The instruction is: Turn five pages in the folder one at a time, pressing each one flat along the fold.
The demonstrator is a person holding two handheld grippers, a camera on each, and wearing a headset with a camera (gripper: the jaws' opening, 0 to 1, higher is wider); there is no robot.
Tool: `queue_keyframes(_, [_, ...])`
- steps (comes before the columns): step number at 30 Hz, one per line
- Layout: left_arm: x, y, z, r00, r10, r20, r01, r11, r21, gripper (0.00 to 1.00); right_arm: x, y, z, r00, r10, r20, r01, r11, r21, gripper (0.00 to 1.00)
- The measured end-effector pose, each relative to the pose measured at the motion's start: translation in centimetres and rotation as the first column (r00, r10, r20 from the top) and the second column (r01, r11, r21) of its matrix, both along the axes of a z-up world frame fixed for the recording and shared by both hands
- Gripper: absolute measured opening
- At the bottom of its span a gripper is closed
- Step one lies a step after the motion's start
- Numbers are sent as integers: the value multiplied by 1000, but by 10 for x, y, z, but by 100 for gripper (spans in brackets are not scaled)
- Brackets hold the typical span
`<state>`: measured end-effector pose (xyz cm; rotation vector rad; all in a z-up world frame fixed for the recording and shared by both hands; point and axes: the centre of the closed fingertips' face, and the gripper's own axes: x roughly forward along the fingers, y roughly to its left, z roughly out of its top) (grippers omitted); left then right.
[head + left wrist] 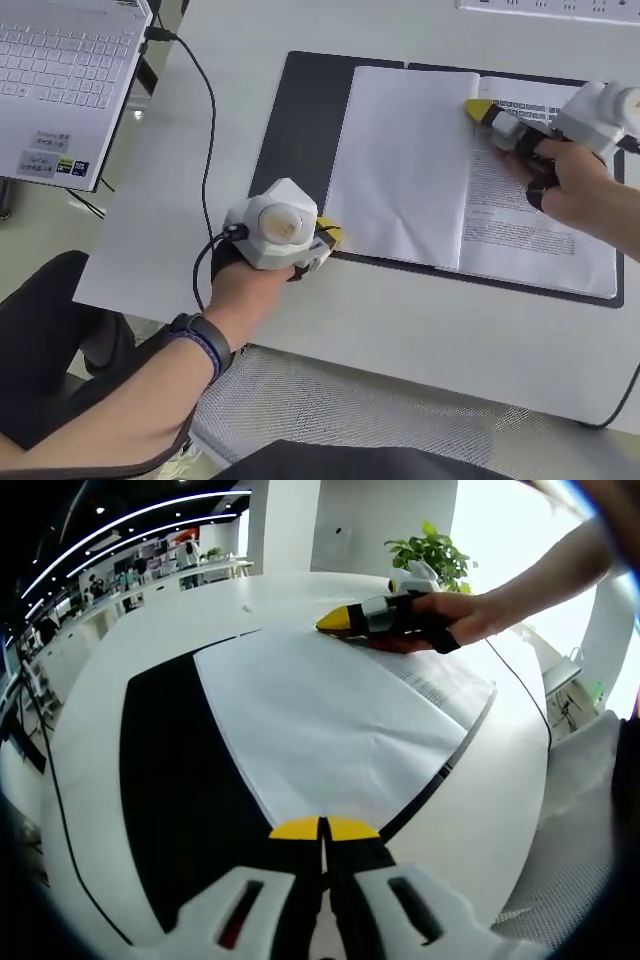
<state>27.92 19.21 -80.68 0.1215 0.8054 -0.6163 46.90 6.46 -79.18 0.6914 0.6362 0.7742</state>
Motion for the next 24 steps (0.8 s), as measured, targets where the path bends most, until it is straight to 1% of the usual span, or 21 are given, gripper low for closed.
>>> queue_keyframes(1, [0,0,-1,1000,2,0,-2,1000,0,0,-8,1,1,1000,16,-1,-16,1000,2,0])
queue_keyframes(2, [1,0,-1,1000,2,0,-2,1000,0,0,-3,-1,-1,1000,24,0,-24,1000,2,0])
queue_keyframes(3, [0,0,-1,1000,3,0,-3,1000,0,0,-6,-1,-2,999,37,3,-37,999,4,0])
queue_keyframes(5, [0,0,-1,1000,4,1,-4,1000,1,0,-19,-1,-1,999,52,2,-52,999,12,0])
queue_keyframes(7, [1,0,-2,1000,2,1,-2,1000,2,0,-29,-2,-2,998,65,3,-65,998,17,0])
queue_keyframes(13, [3,2,-6,1000,3,0,-3,1000,-1,0,-60,1,1,997,76,-3,-75,997,36,0])
queue_keyframes(16, [4,3,-9,1000,7,-1,-7,1000,-4,0,-77,5,4,995,97,-6,-96,994,41,0])
queue_keyframes(17, [4,3,-9,1000,7,-1,-7,1000,-4,0,-84,5,4,994,107,-9,-106,993,42,0])
queue_keyframes(18, [4,3,-10,1000,7,-1,-7,1000,-4,0,-87,6,4,994,112,-10,-112,993,41,0])
queue_keyframes(21, [5,4,-13,1000,5,0,-5,1000,-2,0,-106,8,6,990,141,-10,-141,989,36,0])
queue_keyframes(24, [6,4,-15,1000,2,-1,-2,1000,-2,0,-120,8,7,987,160,-13,-160,987,33,0])
